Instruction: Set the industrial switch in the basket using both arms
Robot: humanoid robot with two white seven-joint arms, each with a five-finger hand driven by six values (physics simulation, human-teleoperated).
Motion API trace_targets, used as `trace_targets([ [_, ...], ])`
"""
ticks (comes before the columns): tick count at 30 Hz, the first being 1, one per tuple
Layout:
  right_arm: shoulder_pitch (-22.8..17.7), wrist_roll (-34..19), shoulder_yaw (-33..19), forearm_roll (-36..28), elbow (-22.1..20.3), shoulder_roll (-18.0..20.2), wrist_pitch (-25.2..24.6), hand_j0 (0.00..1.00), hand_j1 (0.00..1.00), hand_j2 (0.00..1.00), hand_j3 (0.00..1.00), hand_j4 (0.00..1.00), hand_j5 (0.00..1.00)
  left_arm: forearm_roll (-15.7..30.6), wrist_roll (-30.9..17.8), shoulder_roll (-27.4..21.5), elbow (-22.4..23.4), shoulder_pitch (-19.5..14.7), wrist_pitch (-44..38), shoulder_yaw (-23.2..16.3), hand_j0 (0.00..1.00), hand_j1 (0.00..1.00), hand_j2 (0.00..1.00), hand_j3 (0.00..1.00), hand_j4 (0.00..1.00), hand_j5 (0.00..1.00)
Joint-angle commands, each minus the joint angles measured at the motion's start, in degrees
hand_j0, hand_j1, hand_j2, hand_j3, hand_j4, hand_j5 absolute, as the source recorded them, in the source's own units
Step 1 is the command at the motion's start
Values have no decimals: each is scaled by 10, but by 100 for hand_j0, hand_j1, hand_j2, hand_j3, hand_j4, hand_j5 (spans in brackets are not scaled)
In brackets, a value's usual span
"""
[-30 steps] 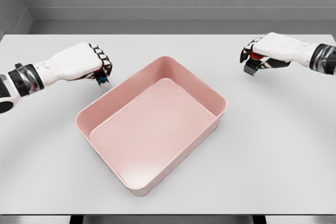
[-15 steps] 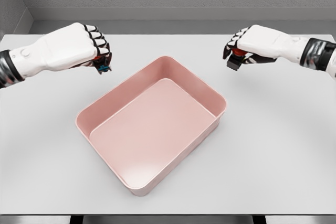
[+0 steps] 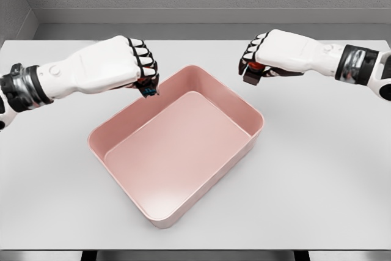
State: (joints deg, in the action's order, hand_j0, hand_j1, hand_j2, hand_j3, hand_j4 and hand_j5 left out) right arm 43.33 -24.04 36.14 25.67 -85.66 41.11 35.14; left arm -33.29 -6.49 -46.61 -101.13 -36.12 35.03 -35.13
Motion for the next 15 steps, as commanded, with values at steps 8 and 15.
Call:
trace_targets([
  [8,-1,0,4,-4,-28,5,-1,51,51,51,51,51,51,3,-41,25,0,2,0,-60,34,34,34,34,34,34],
  [15,-8,0,6,-4,-45,8,-1,51,51,51,51,51,51,2,-53,45,0,-1,0,-86,41,41,41,41,41,41],
])
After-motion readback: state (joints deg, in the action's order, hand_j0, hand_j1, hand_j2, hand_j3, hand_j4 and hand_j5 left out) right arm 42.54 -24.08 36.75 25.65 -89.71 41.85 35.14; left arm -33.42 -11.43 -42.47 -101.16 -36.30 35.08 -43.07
